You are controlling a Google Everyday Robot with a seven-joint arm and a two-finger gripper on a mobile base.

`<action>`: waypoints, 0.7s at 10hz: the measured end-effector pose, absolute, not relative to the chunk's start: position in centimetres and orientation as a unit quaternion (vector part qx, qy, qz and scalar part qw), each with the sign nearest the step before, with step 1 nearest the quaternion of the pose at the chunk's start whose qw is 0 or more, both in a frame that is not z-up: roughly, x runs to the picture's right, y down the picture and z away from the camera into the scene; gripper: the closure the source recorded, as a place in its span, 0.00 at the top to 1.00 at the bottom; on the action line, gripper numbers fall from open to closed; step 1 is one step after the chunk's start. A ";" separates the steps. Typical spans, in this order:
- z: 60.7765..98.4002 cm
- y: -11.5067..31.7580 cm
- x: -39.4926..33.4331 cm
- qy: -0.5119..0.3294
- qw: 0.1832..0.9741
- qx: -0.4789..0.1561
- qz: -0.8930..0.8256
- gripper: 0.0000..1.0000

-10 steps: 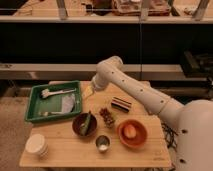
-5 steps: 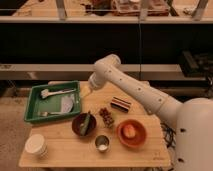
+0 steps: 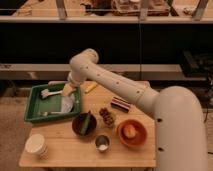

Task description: Place fork in purple bowl

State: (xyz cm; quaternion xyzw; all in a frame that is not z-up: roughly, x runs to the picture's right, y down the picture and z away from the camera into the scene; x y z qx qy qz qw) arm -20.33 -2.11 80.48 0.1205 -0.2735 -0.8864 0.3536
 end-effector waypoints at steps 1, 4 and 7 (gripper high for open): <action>80.4 -2.2 -21.9 -0.268 0.336 0.126 -0.894 0.80; 81.3 -0.9 -26.1 -0.258 0.278 0.141 -0.915 0.63; 83.0 0.6 -26.8 -0.239 0.269 0.139 -0.923 0.61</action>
